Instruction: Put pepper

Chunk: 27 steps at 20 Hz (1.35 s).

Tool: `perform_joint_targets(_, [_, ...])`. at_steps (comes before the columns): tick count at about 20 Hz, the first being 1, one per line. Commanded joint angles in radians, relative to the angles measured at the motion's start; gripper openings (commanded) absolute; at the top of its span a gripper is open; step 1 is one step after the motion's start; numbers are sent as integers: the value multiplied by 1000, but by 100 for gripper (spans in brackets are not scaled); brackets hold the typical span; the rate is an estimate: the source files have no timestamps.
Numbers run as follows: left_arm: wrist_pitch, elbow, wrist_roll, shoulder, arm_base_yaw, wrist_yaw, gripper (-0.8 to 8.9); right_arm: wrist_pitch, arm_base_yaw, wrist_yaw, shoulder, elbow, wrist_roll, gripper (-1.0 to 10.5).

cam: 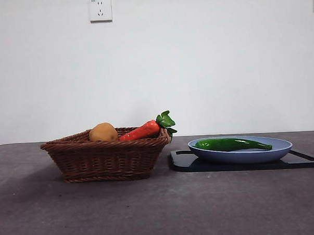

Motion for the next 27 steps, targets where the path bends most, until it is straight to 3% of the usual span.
perform_joint_targets(1, [14, 19, 113, -10, 19, -48, 8, 6, 6, 3, 6, 18, 6, 11])
perform_joint_targets(3, [38, 16, 117, -47, 88, -122, 8, 6, 6, 2, 6, 18, 6, 11])
perform_joint_targets(7, [201, -69, 143, -213, 295, -121, 8, 6, 6, 3, 6, 18, 6, 11])
perform_joint_targets(12, [556, -435, 144, -518, 581, -129, 8, 5, 6, 3, 6, 18, 6, 11])
perform_joint_targets(14, [631, -582, 143, -632, 663, -129, 8, 6, 6, 3, 6, 18, 6, 11])
perform_joint_targets(19, [663, -886, 139, -834, 745, -129, 8, 5, 6, 3, 6, 18, 6, 11])
perform_joint_targets(27, [685, -1199, 56, -1037, 752, -126, 8, 6, 6, 3, 6, 18, 6, 11])
